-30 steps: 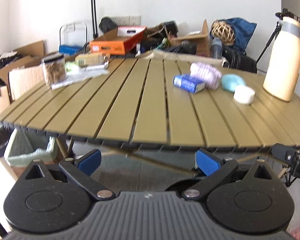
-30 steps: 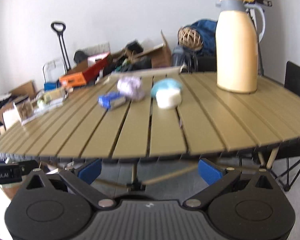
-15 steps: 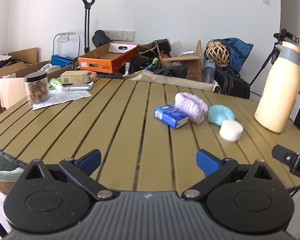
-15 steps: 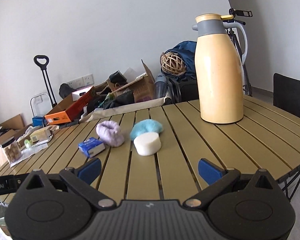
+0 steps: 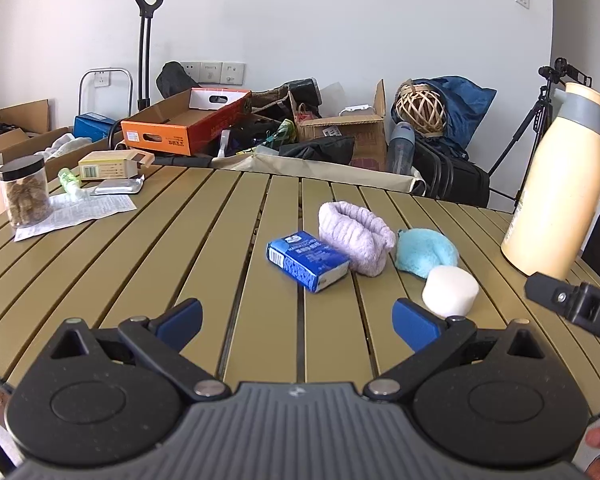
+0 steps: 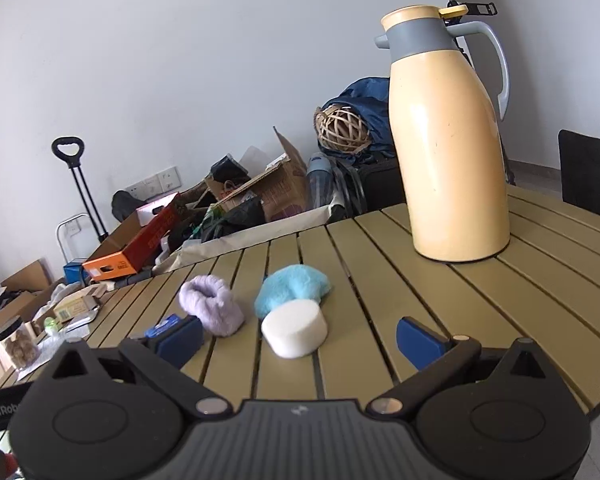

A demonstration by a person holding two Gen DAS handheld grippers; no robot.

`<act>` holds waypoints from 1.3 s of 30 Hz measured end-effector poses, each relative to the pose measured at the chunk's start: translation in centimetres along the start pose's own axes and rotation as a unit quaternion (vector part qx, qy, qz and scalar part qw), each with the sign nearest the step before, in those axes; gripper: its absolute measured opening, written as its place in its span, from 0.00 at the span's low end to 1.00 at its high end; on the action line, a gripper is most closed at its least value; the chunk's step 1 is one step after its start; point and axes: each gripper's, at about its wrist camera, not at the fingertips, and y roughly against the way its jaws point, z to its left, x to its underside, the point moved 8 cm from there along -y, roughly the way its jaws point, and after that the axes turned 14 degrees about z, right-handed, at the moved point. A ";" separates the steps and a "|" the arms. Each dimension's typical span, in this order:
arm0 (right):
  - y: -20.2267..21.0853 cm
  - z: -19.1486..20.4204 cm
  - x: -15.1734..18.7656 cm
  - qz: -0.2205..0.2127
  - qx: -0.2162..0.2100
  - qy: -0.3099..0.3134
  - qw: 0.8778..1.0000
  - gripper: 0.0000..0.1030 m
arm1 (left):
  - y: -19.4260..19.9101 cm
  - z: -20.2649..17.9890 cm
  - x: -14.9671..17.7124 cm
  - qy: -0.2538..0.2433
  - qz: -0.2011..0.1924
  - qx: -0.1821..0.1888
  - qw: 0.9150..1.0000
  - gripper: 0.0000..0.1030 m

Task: Collect trash
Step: 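Withdraw both open grippers from the bin back toward the table, then grasp the white round sponge with the right gripper while the left gripper approaches the blue tissue pack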

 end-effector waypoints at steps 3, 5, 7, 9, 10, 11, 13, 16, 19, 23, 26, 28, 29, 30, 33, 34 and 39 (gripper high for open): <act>-1.2 0.0 -0.7 0.000 0.008 -0.001 1.000 1.00 | -1.2 0.4 -0.6 0.006 0.007 -0.003 1.000 1.00; -2.1 0.1 -1.0 0.001 -0.001 -0.006 1.000 1.00 | -2.1 0.7 -1.1 0.010 0.013 -0.003 1.000 1.00; -3.1 0.2 -1.4 0.005 -0.014 -0.016 1.000 1.00 | -2.9 1.0 -1.6 0.015 0.020 -0.003 1.000 1.00; -4.0 0.4 -1.8 0.008 -0.015 -0.017 1.000 1.00 | -3.7 1.3 -2.1 0.019 0.025 -0.004 0.999 1.00; -4.5 0.6 -2.0 0.010 -0.013 -0.014 1.000 1.00 | -4.0 1.5 -2.3 0.019 0.027 -0.005 0.999 1.00; -4.9 0.9 -2.1 0.013 -0.013 -0.009 1.000 1.00 | -4.3 1.6 -2.5 0.020 0.029 -0.006 0.999 1.00; -5.8 1.4 -2.2 0.019 -0.012 0.000 1.000 1.00 | -5.1 1.9 -3.1 0.023 0.032 -0.008 0.999 1.00; -7.9 2.2 -2.2 0.038 0.014 0.024 0.999 1.00 | -6.2 2.1 -3.9 0.025 0.035 -0.010 0.999 1.00; -10.2 2.5 -2.1 0.063 0.027 0.033 0.997 1.00 | -7.2 2.3 -4.5 0.023 0.036 -0.019 0.999 1.00; -12.7 2.4 -2.1 0.095 0.044 0.023 0.994 1.00 | -8.5 2.9 -4.8 0.032 0.044 -0.025 0.998 1.00; -14.0 2.4 -1.7 0.115 0.060 0.019 0.991 1.00 | -9.1 3.4 -4.8 0.039 0.050 -0.028 0.998 1.00; -14.5 2.6 -1.4 0.123 0.073 0.027 0.989 1.00 | -9.3 3.7 -4.8 0.039 0.053 -0.030 0.997 1.00; -14.7 2.7 -1.3 0.125 0.080 0.032 0.988 0.98 | -9.3 3.8 -4.8 0.038 0.054 -0.031 0.997 1.00; -14.8 2.9 -1.2 0.125 0.084 0.037 0.988 0.95 | -9.4 3.9 -4.7 0.038 0.054 -0.032 0.997 1.00; -14.7 3.1 -1.1 0.126 0.089 0.040 0.987 0.90 | -9.3 4.2 -4.7 0.040 0.055 -0.033 0.997 1.00; -14.7 3.1 -1.1 0.127 0.089 0.038 0.987 0.86 | -9.3 4.3 -4.7 0.040 0.055 -0.033 0.997 1.00; -14.3 3.1 -1.1 0.125 0.089 0.038 0.987 0.58 | -8.8 4.2 -4.4 0.031 0.051 -0.033 0.998 1.00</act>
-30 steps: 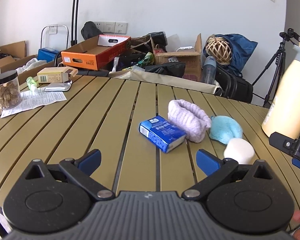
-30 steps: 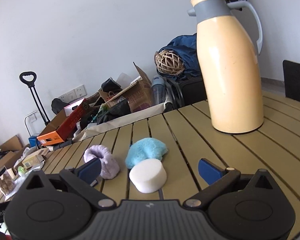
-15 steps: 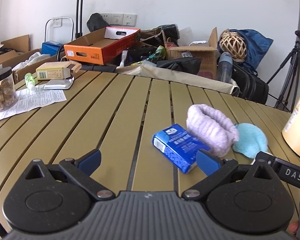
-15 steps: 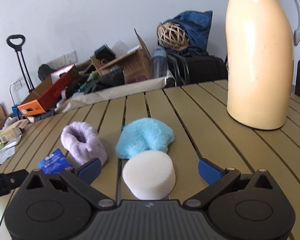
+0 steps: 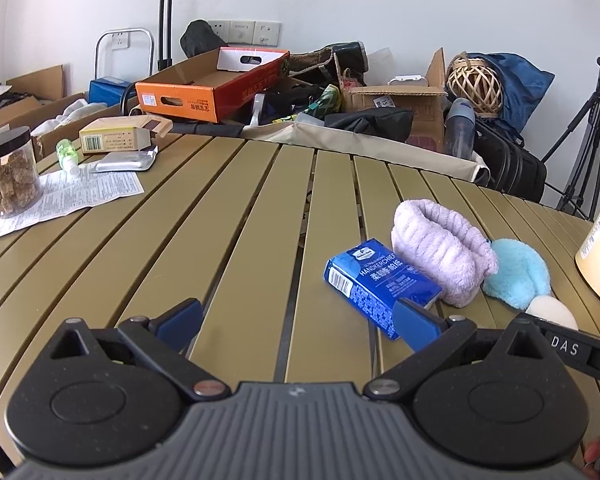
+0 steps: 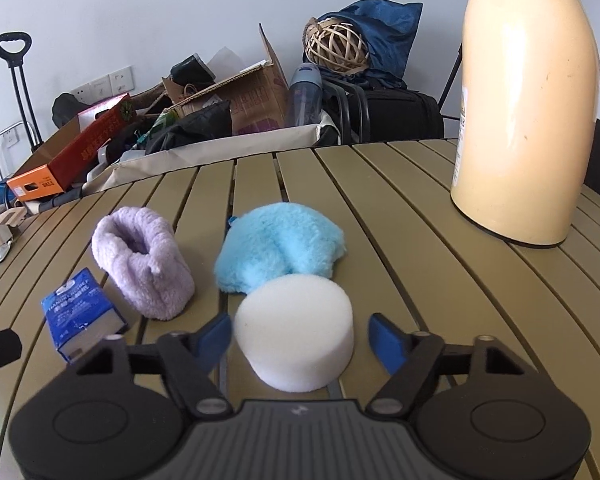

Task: Collect trash
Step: 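Grasp the white round sponge with the right gripper while the left gripper approaches the blue tissue pack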

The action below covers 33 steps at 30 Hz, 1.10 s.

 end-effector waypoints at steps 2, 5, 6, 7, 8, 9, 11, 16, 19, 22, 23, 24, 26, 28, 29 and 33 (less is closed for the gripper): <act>0.2 -0.1 0.0 -0.002 -0.009 -0.005 1.000 0.57 | 0.2 0.0 0.1 -0.002 -0.003 0.001 1.000 1.00; 0.5 -0.4 -0.1 -0.007 -0.027 -0.015 1.000 0.55 | 0.3 0.1 0.2 -0.004 -0.006 0.001 1.000 1.00; 0.7 -0.5 -0.1 -0.010 -0.029 -0.017 0.999 0.55 | 0.3 0.1 0.3 -0.004 -0.005 0.002 1.000 1.00; 0.8 -0.7 -0.2 -0.014 -0.032 -0.020 0.999 0.55 | 0.3 0.1 0.3 -0.005 -0.005 0.001 1.000 1.00; 1.1 -0.9 -0.3 -0.018 -0.035 -0.024 0.999 0.55 | 0.3 0.0 0.4 -0.006 -0.005 0.000 1.000 1.00; 1.3 -1.1 -0.3 -0.023 -0.040 -0.028 0.999 0.55 | 0.3 0.0 0.5 -0.006 -0.005 0.000 1.000 1.00; 1.7 -1.6 -0.5 -0.029 -0.050 -0.038 0.998 0.55 | 0.1 -0.2 0.7 -0.009 -0.003 -0.001 1.000 1.00; 2.7 -2.9 -0.9 -0.047 -0.063 -0.054 0.995 0.54 | 0.1 -1.0 1.3 -0.014 -0.005 -0.008 1.000 1.00; 3.2 -4.0 -1.1 -0.054 -0.068 -0.065 0.994 0.54 | 0.1 -1.9 1.1 -0.019 -0.003 -0.014 1.000 1.00; 3.6 -5.4 -1.2 -0.058 -0.072 -0.080 0.992 0.54 | -0.3 -3.1 0.7 -0.025 -0.002 -0.018 1.000 1.00; 3.8 -5.9 -1.3 -0.060 -0.074 -0.086 0.992 0.54 | -0.5 -3.5 0.5 -0.025 0.002 -0.017 1.000 1.00; 3.9 -6.3 -1.3 -0.061 -0.075 -0.091 0.991 0.54 | -0.8 -4.0 0.4 -0.024 0.006 -0.016 1.000 1.00; 4.2 -7.1 -1.3 -0.065 -0.080 -0.098 0.990 0.54 | -1.4 -4.8 -0.1 -0.020 0.015 -0.017 1.000 1.00; 4.5 -7.8 -1.3 -0.068 -0.082 -0.106 0.989 0.55 | -1.8 -5.5 -0.6 -0.012 0.016 -0.029 0.999 1.00; 4.5 -8.2 -1.4 -0.069 -0.083 -0.111 0.988 0.55 | -1.9 -5.7 -1.0 -0.009 0.015 -0.037 0.999 1.00; 4.7 -9.9 -1.4 -0.073 -0.084 -0.129 0.985 0.55 | -2.9 -6.6 -2.2 0.003 0.023 -0.058 0.998 1.00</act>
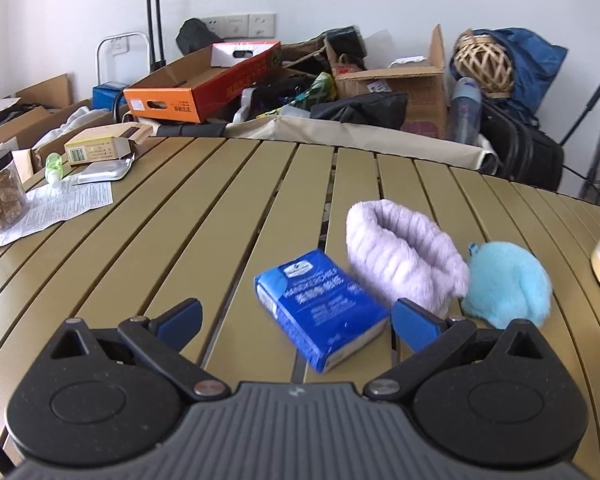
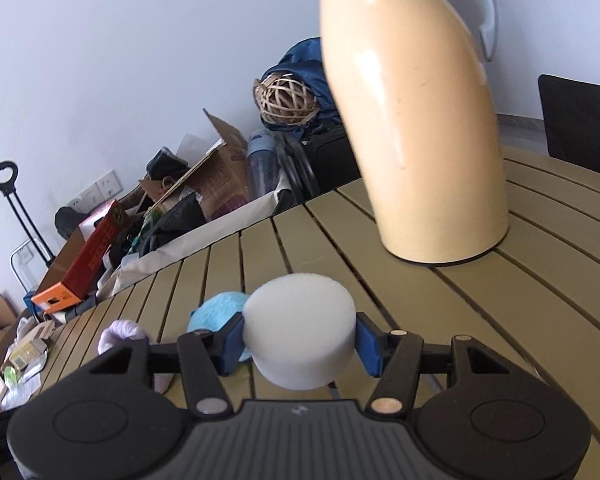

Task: Collect trash
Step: 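Grasp the white round sponge with the right gripper while the left gripper approaches the blue tissue pack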

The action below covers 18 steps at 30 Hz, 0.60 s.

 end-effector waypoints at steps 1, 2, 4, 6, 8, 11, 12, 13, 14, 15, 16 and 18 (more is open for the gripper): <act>0.1 -0.3 -0.1 -0.001 0.000 -0.003 1.000 0.55 | -0.3 -0.2 -0.3 0.003 0.004 -0.007 1.000 1.00; 0.2 -0.6 -0.2 -0.002 -0.001 -0.004 1.000 0.55 | -0.7 -0.3 -0.5 0.006 0.007 -0.014 1.000 1.00; 0.5 -1.1 -0.4 -0.005 -0.001 -0.008 1.000 0.55 | -1.6 -0.3 -0.7 0.016 0.019 -0.024 0.999 1.00; 0.8 -1.6 -0.5 -0.009 -0.001 -0.013 1.000 0.55 | -2.2 -0.4 -0.9 0.027 0.031 -0.022 0.999 1.00; 1.1 -2.0 -0.6 -0.011 -0.002 -0.017 1.000 0.55 | -2.4 -0.4 -1.1 0.037 0.034 -0.024 0.998 1.00; 1.2 -2.4 -0.7 -0.012 -0.003 -0.021 1.000 0.55 | -2.7 -0.7 -1.4 0.040 0.037 -0.030 0.998 1.00; 1.3 -2.5 -0.7 -0.012 -0.003 -0.021 1.000 0.55 | -2.7 -0.8 -1.4 0.042 0.038 -0.030 0.998 1.00; 1.3 -2.5 -0.6 -0.012 -0.004 -0.022 1.000 0.55 | -2.6 -0.9 -1.4 0.041 0.037 -0.033 0.998 1.00; 1.4 -2.6 -0.6 -0.013 -0.003 -0.022 1.000 0.55 | -2.7 -1.0 -1.4 0.039 0.036 -0.038 0.998 1.00; 1.4 -2.7 -0.7 -0.013 -0.003 -0.022 1.000 0.55 | -2.7 -1.1 -1.4 0.036 0.036 -0.043 0.998 1.00; 1.4 -2.8 -0.7 -0.013 -0.002 -0.023 1.000 0.55 | -2.8 -1.2 -1.4 0.035 0.036 -0.046 0.998 1.00; 1.5 -3.0 -0.6 -0.012 -0.001 -0.024 1.000 0.55 | -3.0 -1.2 -1.4 0.038 0.038 -0.048 0.997 1.00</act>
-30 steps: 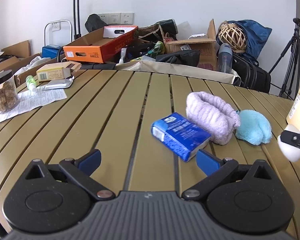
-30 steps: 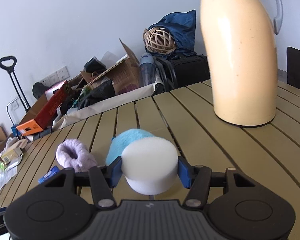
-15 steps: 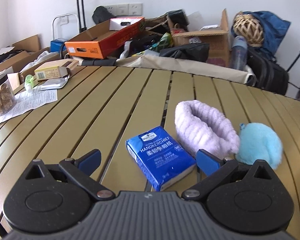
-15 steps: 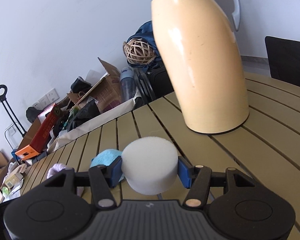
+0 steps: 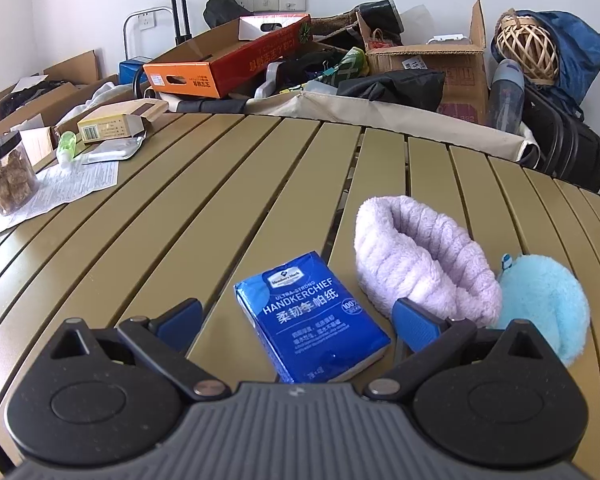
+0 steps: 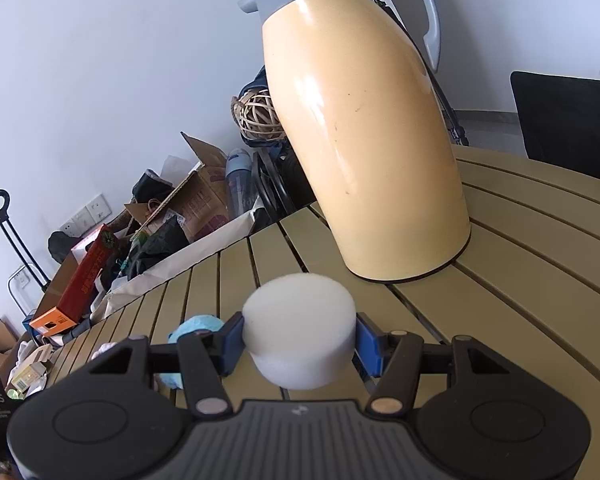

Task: Collect trash
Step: 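Grasp the white round sponge with the right gripper while the left gripper approaches the blue tissue pack, then close the left gripper on the blue HANDKERCHIEF tissue pack, then lift the tissue pack and white sponge and carry both down toward the bin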

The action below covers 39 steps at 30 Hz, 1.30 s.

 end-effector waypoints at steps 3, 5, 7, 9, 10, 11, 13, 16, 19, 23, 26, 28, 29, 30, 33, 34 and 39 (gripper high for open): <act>-0.1 -0.3 0.0 0.002 0.001 -0.003 1.000 0.55 | -0.3 0.2 0.1 0.006 0.005 0.001 1.000 1.00; -0.1 -0.3 0.0 0.002 0.002 -0.005 1.000 0.55 | -0.5 0.4 0.2 0.008 0.008 0.000 1.000 0.98; -0.2 -0.3 0.0 0.002 0.002 -0.006 1.000 0.55 | -0.5 0.4 0.2 0.008 0.009 0.005 1.000 0.95; -0.3 -0.1 0.0 0.002 0.000 -0.006 1.000 0.55 | -0.5 0.2 0.3 0.003 0.007 0.006 1.000 0.91; -0.4 0.0 0.1 0.003 0.000 -0.004 1.000 0.55 | -0.5 0.1 0.4 0.001 0.008 0.008 1.000 0.86; -0.4 0.1 0.1 0.004 -0.001 -0.003 1.000 0.55 | -0.5 0.0 0.5 -0.001 0.008 0.010 1.000 0.82; -0.6 0.1 0.2 0.006 -0.001 -0.002 1.000 0.55 | -0.6 -0.2 0.8 -0.003 0.010 0.013 1.000 0.79; -0.5 0.1 0.1 0.005 0.000 -0.002 1.000 0.55 | -0.6 -0.3 1.0 -0.007 0.008 0.014 1.000 0.73; -0.6 0.2 0.1 0.006 0.001 0.000 1.000 0.55 | -0.4 -0.3 1.0 -0.009 0.004 0.022 1.000 0.65; -0.7 0.3 0.2 0.008 -0.001 0.002 1.000 0.55 | -0.2 -0.1 1.0 -0.015 -0.002 0.022 1.000 0.51; -0.6 0.4 0.1 0.007 -0.004 0.006 1.000 0.55 | -0.2 0.2 1.1 -0.016 -0.002 0.020 1.000 0.51; -0.5 0.4 0.1 0.007 -0.006 0.007 1.000 0.55 | -0.1 0.4 1.2 -0.018 -0.003 0.018 1.000 0.51; -0.5 0.4 0.1 0.007 -0.006 0.007 1.000 0.55 | 0.0 0.5 1.3 -0.018 -0.003 0.017 1.000 0.51; -0.4 0.4 0.1 0.006 -0.008 0.006 1.000 0.55 | 0.1 0.7 1.3 -0.019 -0.004 0.016 1.000 0.51; -0.1 0.5 0.1 0.004 -0.014 0.006 1.000 0.55 | 0.8 1.1 1.5 -0.022 -0.010 0.010 1.000 0.51; 0.0 0.6 0.2 0.003 -0.015 0.008 1.000 0.55 | 1.1 1.2 1.5 -0.023 -0.014 0.008 1.000 0.51; 0.7 1.1 0.8 0.003 -0.020 0.021 1.000 0.55 | 2.5 1.9 2.1 -0.033 -0.026 0.005 0.999 0.51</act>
